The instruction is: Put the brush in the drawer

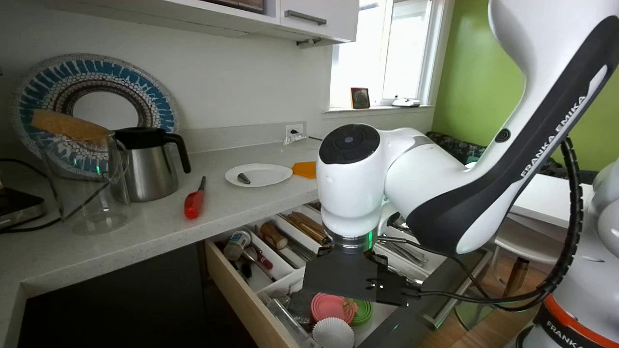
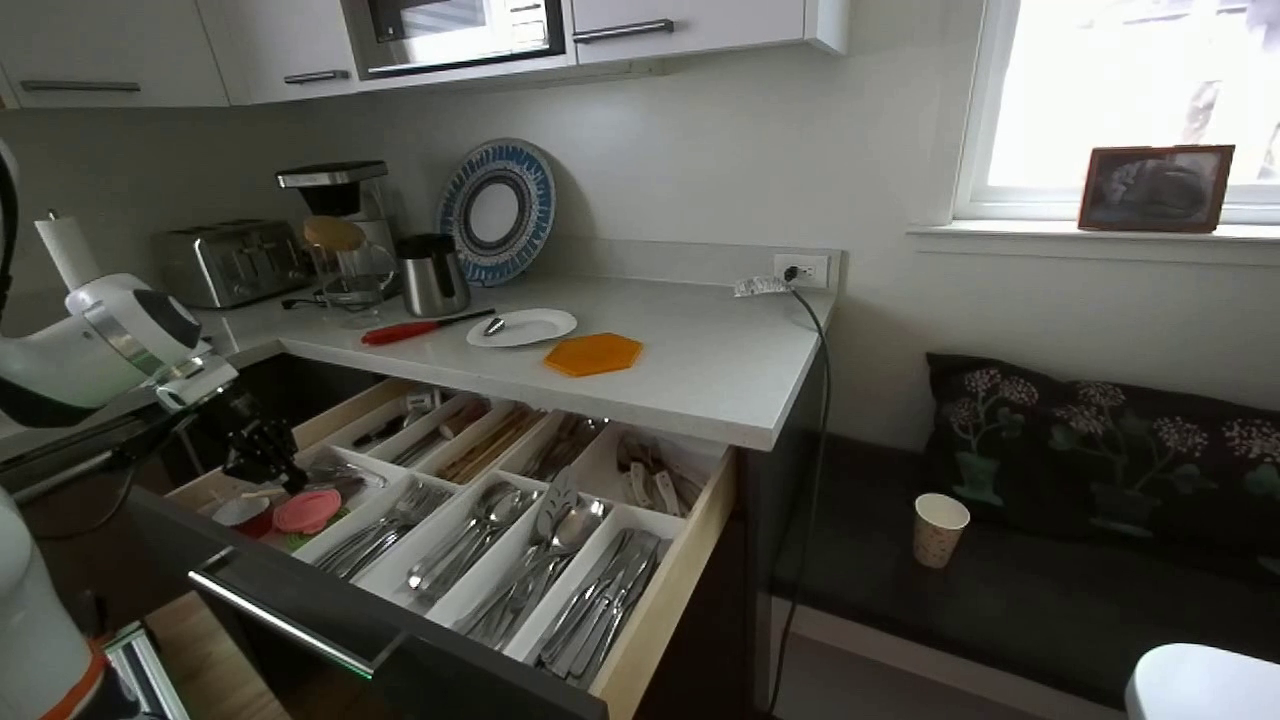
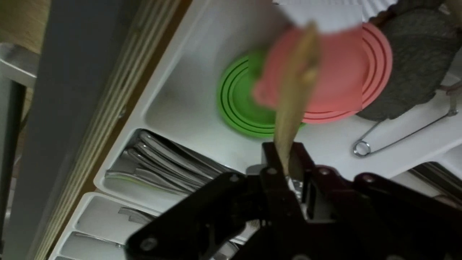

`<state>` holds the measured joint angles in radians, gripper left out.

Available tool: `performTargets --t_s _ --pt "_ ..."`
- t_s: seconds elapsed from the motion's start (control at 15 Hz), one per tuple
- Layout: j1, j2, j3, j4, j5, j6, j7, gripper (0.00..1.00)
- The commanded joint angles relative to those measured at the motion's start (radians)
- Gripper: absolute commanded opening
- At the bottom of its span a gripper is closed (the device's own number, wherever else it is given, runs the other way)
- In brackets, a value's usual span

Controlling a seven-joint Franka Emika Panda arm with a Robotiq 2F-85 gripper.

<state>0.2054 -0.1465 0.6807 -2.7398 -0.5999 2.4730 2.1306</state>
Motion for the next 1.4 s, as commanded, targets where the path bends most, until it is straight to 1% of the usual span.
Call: performTargets --t_s 0.0,0.2,0.4,0.47,0.67,0.8,1.0,1.07,1.13,1.27,1.33 --pt "-0.034 0.109 0.027 0.049 -0.165 0.021 0.110 0.03" --pt "-0.036 0.191 0.016 0.095 -0.314 0.013 0.191 0.03" --pt "-0.035 0.278 -0.010 0.142 -0.430 0.017 0.247 0.03" --pt "0.039 0.299 -0.092 0.157 -0.455 0.021 0.250 0.03" --pt "0.095 0.363 -0.173 0.204 -0.499 0.022 0.258 0.03" --pt "0.135 0.400 -0.226 0.230 -0.503 0.027 0.253 0.03" --pt "0.171 0.427 -0.268 0.260 -0.488 0.033 0.245 0.03" --pt "0.179 0.426 -0.275 0.263 -0.486 0.038 0.245 0.39" --pt "0.186 0.418 -0.280 0.264 -0.479 0.035 0.236 0.39" --pt "0.197 0.408 -0.284 0.264 -0.463 0.036 0.225 0.53" --pt "0.201 0.395 -0.283 0.261 -0.453 0.036 0.216 0.62"
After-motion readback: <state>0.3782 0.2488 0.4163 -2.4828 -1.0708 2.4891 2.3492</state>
